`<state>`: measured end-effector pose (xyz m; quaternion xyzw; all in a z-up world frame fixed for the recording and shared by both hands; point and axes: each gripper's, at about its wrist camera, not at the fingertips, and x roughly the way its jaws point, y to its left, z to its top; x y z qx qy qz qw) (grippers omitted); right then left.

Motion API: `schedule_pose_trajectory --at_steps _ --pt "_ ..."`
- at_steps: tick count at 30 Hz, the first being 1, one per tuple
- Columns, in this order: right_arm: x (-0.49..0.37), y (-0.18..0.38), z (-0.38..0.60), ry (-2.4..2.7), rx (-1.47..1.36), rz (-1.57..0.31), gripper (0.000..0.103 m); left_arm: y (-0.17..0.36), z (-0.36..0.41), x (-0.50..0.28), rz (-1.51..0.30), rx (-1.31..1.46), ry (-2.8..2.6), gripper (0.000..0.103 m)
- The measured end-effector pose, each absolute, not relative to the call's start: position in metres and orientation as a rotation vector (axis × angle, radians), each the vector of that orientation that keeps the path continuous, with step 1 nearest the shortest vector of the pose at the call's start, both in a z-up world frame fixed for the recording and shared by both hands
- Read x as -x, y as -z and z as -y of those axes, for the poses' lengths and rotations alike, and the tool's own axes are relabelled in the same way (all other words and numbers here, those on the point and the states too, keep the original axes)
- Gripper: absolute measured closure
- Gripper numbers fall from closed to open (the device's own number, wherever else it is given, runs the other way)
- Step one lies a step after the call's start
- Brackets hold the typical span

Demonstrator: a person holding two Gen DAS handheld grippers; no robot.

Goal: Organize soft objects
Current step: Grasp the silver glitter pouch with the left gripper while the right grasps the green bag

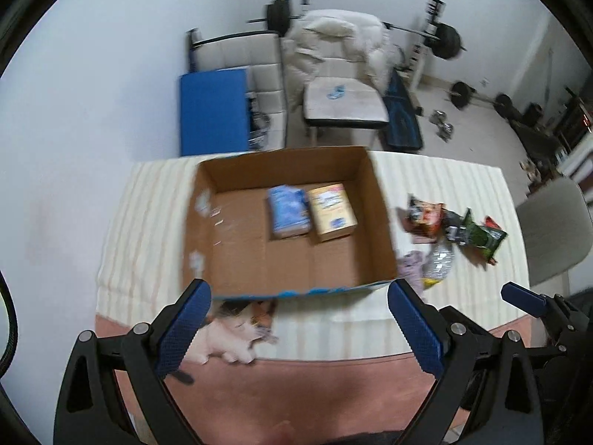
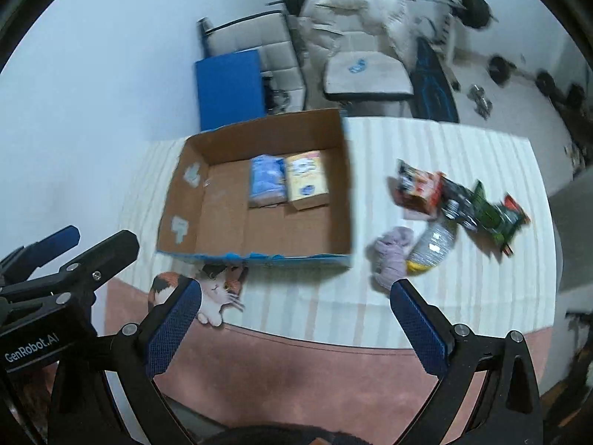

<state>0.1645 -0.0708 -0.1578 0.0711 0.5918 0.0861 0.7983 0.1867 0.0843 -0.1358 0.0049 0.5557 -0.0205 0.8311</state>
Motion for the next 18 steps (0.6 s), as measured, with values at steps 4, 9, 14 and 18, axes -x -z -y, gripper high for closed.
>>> schedule_pose_trajectory --at_steps 4,9,14,18 --pt "-0.175 0.166 0.141 -0.070 -0.202 -1.288 0.000 0.155 -0.004 -0.226 -1.225 -0.106 0.189 0.005" --pt "-0.200 0.201 0.237 0.053 -0.097 -1.351 0.000 0.222 0.101 -0.273 -1.352 -0.276 0.315 0.005" --pt "-0.238 0.265 0.292 0.017 0.081 -1.473 0.000 0.306 0.162 -0.291 -1.488 -0.415 0.317 0.005" --pt "-0.262 0.310 0.309 -0.023 0.217 -1.522 0.001 0.366 0.188 -0.295 -1.601 -0.450 0.308 0.008"
